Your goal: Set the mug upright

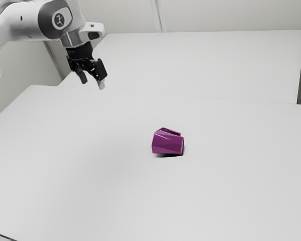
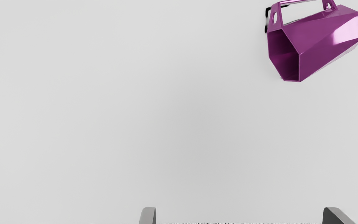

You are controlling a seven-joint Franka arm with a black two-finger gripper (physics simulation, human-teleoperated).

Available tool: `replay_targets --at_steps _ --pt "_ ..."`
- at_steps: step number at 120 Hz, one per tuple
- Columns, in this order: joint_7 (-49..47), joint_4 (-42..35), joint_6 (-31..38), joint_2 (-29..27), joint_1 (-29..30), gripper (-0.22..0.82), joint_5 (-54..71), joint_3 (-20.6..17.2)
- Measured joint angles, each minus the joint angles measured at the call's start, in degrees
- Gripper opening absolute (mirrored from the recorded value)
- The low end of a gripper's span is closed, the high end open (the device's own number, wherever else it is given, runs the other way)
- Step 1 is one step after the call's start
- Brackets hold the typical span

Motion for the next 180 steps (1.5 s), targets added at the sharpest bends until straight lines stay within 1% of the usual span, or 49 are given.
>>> replay_targets --at_steps 13,27,42,57,81,99,110,154,169,180 --pt "0.08 -1.29 0.91 -0.15 1.04 0.59 -0.03 0.23" --pt "0.03 -4.26 1.83 0.05 0.56 0.59 -2.67 0.42" --pt "0.2 -7.7 2.22 -0.03 -2.08 0.58 -10.15 4.01" --pt "0.81 -9.28 1.81 0.52 -2.9 0.58 -18.12 4.9" --pt "1.59 -10.34 2.07 3.89 -3.43 0.58 -29.13 5.0" --pt "2.05 -10.39 4.31 6.79 -3.9 0.58 -34.94 5.07" --pt "2.28 -10.4 6.28 8.86 -5.51 0.58 -38.11 6.61" --pt "4.48 -10.4 12.11 16.71 -6.04 0.58 -47.43 8.37" --pt "5.71 -10.43 12.92 18.26 -5.87 0.58 -48.97 8.5" --pt "6.69 -11.89 13.26 18.91 -6.13 0.58 -50.15 8.51"
